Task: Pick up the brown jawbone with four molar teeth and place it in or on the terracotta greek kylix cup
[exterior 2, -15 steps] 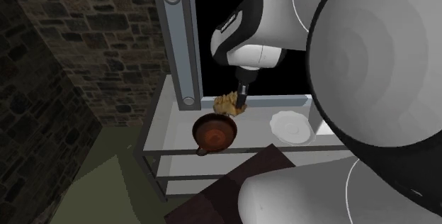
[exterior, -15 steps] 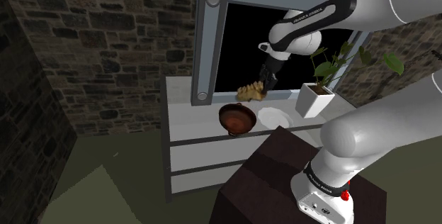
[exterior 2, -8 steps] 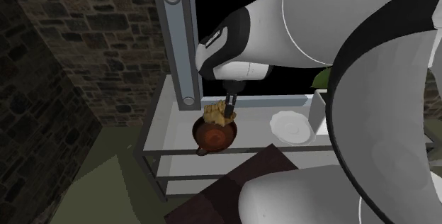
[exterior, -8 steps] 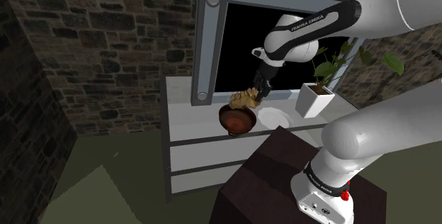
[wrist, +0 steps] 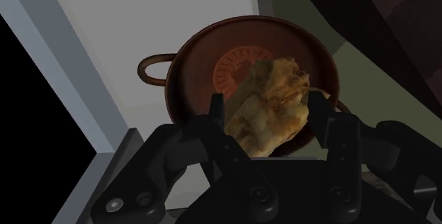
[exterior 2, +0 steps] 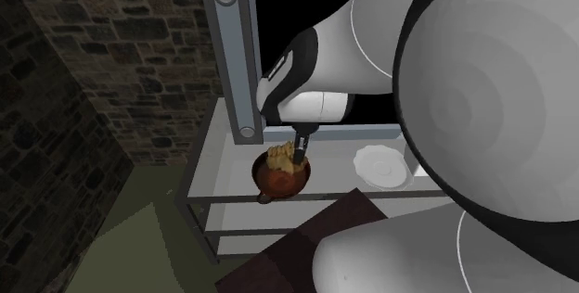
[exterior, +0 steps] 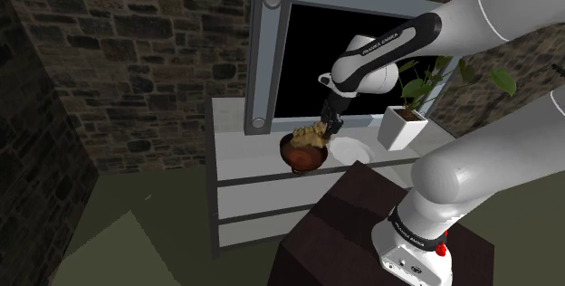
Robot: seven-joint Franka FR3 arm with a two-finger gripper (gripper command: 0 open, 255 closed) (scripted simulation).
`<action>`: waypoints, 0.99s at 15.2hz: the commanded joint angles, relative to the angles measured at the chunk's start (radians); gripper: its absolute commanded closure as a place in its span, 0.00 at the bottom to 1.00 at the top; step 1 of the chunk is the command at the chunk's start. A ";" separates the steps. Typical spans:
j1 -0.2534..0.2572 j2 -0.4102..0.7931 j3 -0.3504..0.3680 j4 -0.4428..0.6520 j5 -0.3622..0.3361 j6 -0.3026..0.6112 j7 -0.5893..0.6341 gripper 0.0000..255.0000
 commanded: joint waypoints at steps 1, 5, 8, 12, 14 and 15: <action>0.001 0.027 0.001 -0.007 0.005 0.036 -0.006 1.00; 0.006 0.088 0.003 -0.021 0.017 0.110 -0.019 1.00; 0.007 0.104 0.003 -0.024 0.021 0.128 -0.022 1.00; 0.007 0.104 0.003 -0.024 0.021 0.128 -0.022 1.00; 0.007 0.104 0.003 -0.024 0.021 0.128 -0.022 1.00; 0.007 0.104 0.003 -0.024 0.021 0.129 -0.022 0.00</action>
